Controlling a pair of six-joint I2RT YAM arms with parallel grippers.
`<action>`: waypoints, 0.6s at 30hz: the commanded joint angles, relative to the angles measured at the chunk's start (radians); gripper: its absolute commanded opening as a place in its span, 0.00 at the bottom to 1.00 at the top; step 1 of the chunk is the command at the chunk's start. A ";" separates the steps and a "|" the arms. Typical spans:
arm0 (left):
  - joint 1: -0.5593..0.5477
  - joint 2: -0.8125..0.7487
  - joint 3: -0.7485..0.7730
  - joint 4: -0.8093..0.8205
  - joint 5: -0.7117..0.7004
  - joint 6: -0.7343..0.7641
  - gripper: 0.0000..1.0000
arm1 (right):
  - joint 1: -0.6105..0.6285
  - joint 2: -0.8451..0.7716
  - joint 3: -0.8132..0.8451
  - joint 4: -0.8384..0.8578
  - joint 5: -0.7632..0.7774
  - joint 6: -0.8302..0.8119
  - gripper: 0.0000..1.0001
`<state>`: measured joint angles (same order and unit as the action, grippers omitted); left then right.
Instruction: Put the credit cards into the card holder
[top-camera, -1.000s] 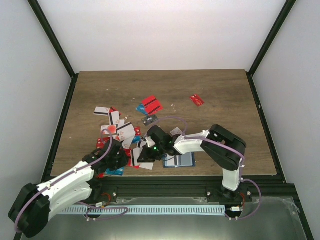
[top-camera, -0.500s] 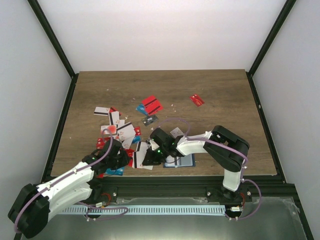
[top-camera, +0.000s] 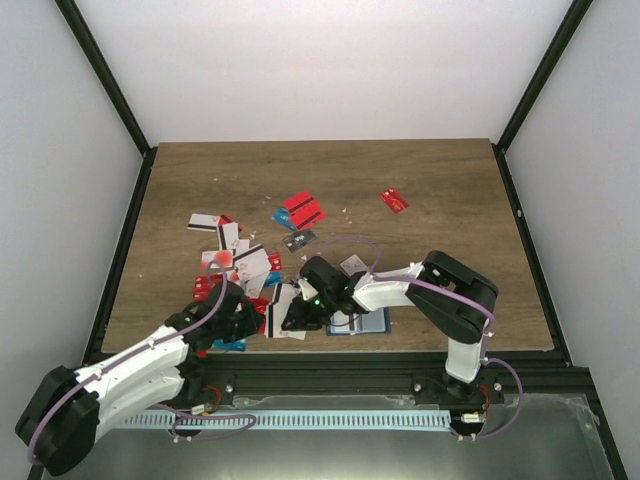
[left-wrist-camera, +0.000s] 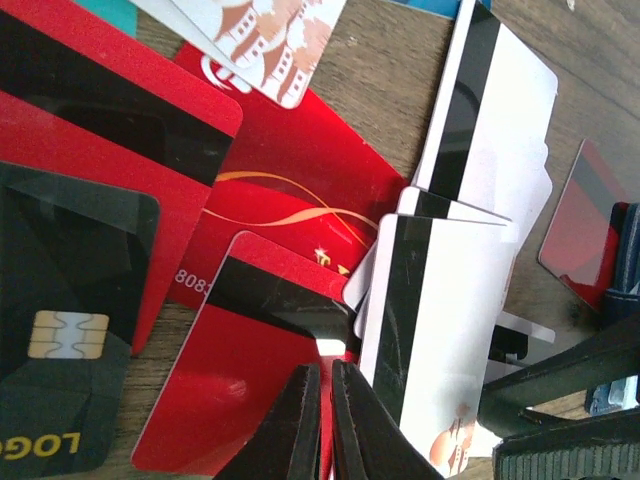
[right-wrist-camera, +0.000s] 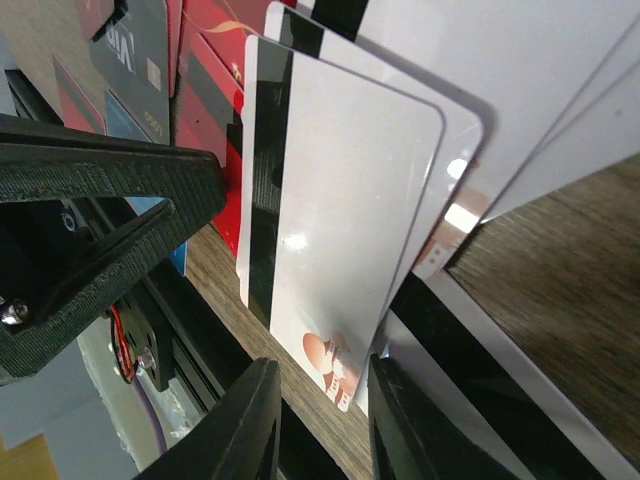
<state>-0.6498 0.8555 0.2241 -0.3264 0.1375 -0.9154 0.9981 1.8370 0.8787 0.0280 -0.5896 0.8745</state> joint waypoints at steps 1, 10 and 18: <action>-0.018 -0.019 -0.008 0.000 0.011 0.003 0.07 | -0.002 -0.013 -0.019 -0.030 0.054 -0.004 0.28; -0.037 -0.074 0.034 -0.049 -0.031 0.003 0.07 | -0.009 -0.053 -0.024 -0.044 0.096 -0.004 0.29; -0.064 0.003 0.016 0.035 -0.019 0.003 0.07 | -0.028 -0.040 -0.020 -0.029 0.101 -0.005 0.31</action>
<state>-0.6960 0.8299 0.2375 -0.3420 0.1177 -0.9157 0.9817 1.8015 0.8627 0.0151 -0.5217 0.8757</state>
